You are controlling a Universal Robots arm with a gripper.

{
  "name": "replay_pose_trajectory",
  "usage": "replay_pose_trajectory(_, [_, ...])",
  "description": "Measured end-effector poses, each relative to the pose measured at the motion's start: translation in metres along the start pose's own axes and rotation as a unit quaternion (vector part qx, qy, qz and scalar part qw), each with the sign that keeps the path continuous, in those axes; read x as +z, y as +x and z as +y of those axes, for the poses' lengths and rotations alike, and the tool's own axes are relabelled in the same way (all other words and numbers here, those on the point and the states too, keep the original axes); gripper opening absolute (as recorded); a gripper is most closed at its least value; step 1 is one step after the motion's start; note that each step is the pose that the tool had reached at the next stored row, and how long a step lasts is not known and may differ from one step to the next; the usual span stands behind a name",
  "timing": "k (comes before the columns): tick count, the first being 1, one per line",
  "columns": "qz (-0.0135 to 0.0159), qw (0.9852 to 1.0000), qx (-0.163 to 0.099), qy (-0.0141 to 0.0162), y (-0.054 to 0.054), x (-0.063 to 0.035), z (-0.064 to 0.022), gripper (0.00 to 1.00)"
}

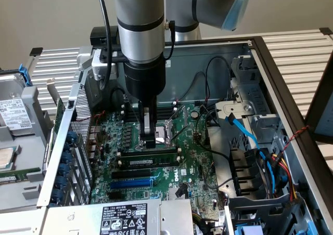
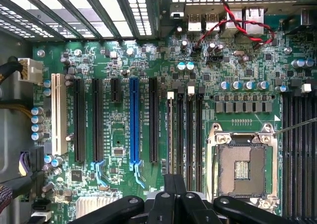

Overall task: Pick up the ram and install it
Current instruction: 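Press down the ram until it locks into place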

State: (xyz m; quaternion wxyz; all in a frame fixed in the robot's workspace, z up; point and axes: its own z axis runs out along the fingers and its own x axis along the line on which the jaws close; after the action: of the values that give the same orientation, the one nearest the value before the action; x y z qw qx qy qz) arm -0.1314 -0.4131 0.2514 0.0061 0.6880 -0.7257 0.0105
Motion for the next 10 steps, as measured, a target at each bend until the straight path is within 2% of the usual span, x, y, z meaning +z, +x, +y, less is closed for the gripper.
replay_pose_trajectory(3, [-0.0018,1.0000,0.000,-0.0001,0.0000,0.0000,0.0000,0.10])
replay_pose_trajectory(10, [-0.0024,1.0000,0.004,-0.0002,0.0000,0.0000,0.0000,0.10])
